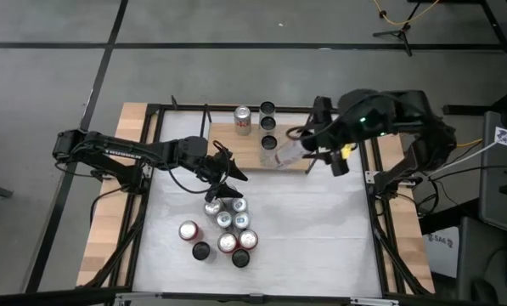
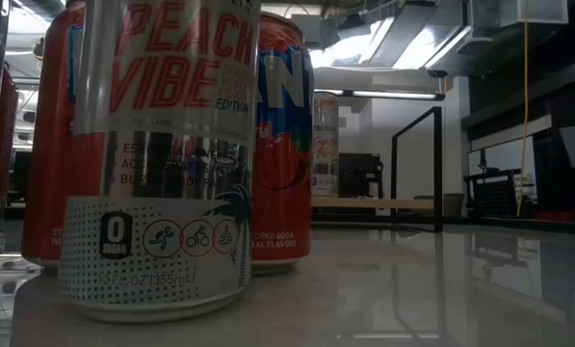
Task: Place canned beverage on shelf
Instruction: Put the white pink soda can onto the shelf
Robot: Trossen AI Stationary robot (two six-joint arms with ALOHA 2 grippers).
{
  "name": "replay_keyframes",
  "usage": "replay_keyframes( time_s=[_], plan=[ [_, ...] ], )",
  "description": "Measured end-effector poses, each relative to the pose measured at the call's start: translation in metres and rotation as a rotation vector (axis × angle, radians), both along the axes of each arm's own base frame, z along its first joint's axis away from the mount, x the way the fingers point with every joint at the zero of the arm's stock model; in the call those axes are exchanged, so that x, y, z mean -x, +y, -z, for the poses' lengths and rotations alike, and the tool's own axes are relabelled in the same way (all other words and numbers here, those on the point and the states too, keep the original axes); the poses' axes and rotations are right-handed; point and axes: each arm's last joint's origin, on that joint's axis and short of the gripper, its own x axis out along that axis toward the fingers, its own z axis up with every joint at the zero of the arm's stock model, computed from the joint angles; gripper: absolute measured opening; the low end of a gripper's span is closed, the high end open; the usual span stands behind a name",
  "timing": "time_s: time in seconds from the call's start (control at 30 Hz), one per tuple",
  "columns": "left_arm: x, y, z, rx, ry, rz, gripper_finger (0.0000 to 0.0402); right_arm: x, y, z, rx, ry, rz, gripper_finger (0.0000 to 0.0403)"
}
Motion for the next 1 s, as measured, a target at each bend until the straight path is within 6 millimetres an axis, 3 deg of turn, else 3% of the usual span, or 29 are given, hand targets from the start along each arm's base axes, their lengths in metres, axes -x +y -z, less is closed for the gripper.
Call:
replay_keyframes(
  time_s=[0.2,0.6,1.0],
  plan=[
    [0.0,0.0,0.0,-0.001,0.0,-0.003,0.0341,0.015,-0.024,0.015,-0.011,0.076,0.077,0.0265],
    [-0.001,0.002,0.0,-0.025,0.0,-0.085,0.0341,0.008,-0.087,0.062,-0.119,0.16,0.135,0.0265],
    [-0.001,0.002,0.0,-0.026,0.001,-0.085,0.0341,0.002,-0.149,0.114,-0.104,0.166,0.237,0.0265]
  ],
)
